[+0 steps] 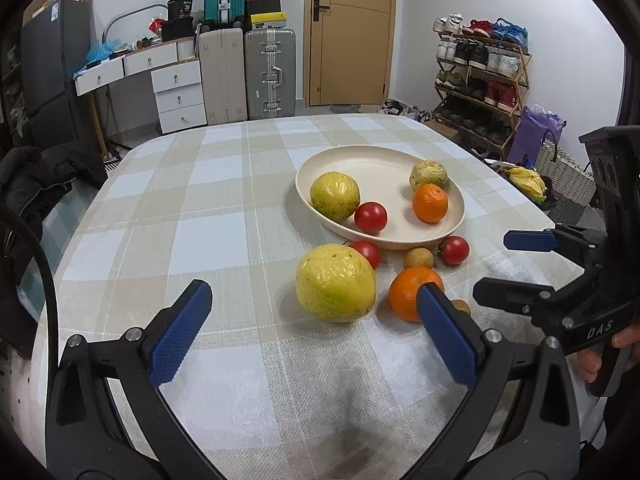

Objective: Organize fruits
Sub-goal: 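Withdraw both tools from the plate toward the loose fruits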

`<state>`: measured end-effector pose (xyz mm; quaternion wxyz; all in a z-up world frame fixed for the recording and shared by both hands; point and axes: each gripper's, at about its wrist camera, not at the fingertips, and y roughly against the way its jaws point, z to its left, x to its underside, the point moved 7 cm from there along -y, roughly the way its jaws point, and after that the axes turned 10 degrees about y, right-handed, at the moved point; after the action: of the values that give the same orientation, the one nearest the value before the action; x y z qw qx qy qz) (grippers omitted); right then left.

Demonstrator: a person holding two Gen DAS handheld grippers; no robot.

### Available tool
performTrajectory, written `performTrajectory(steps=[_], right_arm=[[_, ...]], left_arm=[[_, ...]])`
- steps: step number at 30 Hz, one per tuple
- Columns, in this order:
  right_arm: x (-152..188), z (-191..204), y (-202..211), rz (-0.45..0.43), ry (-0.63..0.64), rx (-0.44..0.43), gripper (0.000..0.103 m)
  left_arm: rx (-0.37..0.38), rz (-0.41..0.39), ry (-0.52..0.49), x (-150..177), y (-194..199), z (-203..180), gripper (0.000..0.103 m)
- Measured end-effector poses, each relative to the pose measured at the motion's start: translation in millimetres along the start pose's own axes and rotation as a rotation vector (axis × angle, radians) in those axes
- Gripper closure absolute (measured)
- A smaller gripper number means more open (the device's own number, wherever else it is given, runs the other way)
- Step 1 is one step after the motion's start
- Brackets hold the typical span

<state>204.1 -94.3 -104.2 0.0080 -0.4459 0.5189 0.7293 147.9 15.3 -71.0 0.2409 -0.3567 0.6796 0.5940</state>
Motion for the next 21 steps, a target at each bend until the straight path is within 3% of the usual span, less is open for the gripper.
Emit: performTrajectory(steps=[21], right_arm=[[15, 35, -20, 0.087, 0.114, -0.042, 0.001]], left_arm=[[-0.001, 0.047, 0.0, 6, -10, 4, 0.001]])
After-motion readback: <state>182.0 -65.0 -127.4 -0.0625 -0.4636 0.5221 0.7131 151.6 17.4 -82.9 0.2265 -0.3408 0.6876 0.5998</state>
